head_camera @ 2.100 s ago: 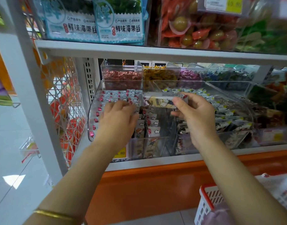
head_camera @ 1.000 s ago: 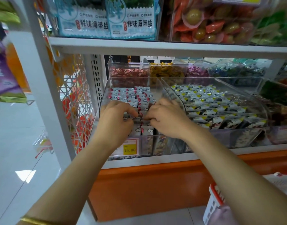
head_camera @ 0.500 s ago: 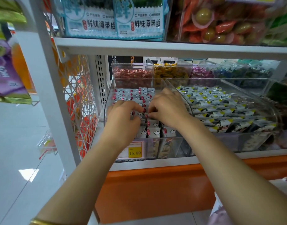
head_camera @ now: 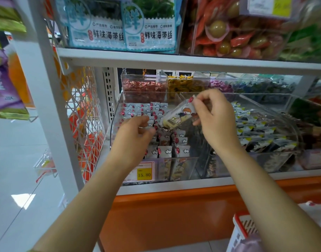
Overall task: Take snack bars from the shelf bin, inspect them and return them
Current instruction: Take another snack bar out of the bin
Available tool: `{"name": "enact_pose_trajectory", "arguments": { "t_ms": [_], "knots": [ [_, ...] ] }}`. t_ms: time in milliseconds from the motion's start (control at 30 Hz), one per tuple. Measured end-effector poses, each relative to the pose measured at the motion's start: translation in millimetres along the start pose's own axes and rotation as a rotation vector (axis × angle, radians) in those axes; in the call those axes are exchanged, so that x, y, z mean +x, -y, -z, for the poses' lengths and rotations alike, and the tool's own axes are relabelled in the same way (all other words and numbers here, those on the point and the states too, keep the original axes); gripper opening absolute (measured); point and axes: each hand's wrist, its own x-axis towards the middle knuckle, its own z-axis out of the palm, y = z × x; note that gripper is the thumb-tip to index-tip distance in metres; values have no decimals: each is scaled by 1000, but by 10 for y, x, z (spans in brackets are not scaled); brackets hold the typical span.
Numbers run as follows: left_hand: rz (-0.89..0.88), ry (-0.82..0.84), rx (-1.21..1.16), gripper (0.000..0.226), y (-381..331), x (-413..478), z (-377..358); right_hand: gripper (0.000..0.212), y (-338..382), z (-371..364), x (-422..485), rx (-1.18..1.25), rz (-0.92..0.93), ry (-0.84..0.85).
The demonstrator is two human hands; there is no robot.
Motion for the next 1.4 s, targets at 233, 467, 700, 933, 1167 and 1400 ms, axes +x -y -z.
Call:
{"name": "enact_pose_trajectory", "arguments": {
  "t_ms": [233,467,700,933,1167,1400],
  "knots": [
    [98,59,-247,20,-12,-51,-11,12,-19,47,-192,544,-435,9],
    [310,8,-644,15,-13,-43,41,11,15,107,-282,1084,-680,145],
    [376,28,-708,22,-13,-67,88,18,55,117,-318,1137,-741,130],
    [332,207,-919,19,-63,-77,111,17,9,127,-291,1352,-882,-10],
    [11,129,-408,12,-72,-131,95,19,-48,151,-295,986,-733,-8],
    [20,171,-392,33,-102,-180,69,13,-101,142,-334,617,-462,122]
  ]
}}
